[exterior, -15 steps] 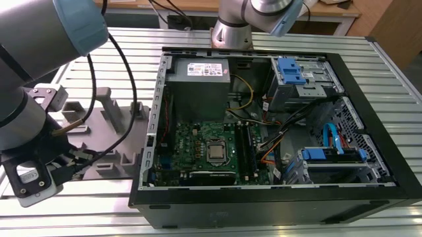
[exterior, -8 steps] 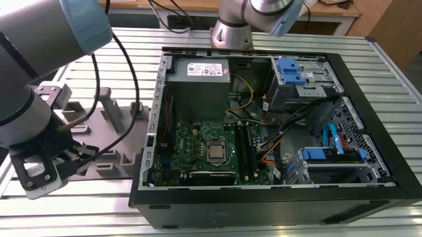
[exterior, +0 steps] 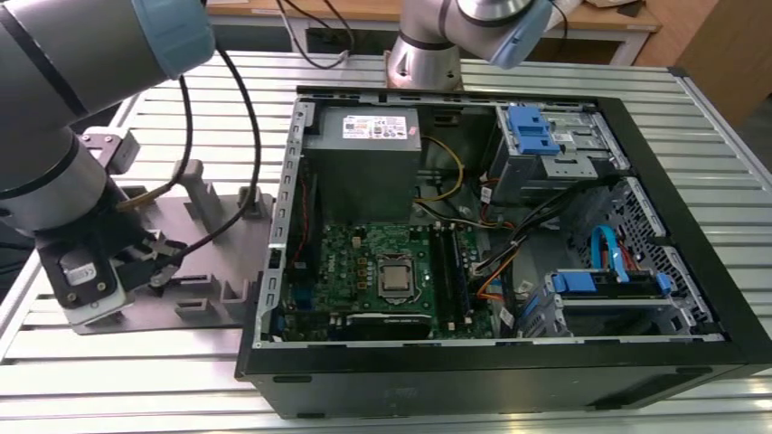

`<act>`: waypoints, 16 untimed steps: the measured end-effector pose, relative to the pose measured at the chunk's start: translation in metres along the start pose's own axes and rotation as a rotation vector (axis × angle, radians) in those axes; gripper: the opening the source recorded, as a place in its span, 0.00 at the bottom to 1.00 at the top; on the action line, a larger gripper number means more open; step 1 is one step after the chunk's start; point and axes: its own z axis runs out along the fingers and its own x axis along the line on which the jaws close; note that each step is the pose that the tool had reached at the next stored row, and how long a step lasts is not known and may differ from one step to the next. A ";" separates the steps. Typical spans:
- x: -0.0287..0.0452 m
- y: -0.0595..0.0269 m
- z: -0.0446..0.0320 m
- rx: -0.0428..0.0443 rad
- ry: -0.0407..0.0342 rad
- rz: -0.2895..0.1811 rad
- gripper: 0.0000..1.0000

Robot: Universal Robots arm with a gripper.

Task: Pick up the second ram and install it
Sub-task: 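Reach for the second ram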

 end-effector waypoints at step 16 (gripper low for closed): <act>0.0130 0.0201 0.0007 0.0000 0.0002 -0.003 0.07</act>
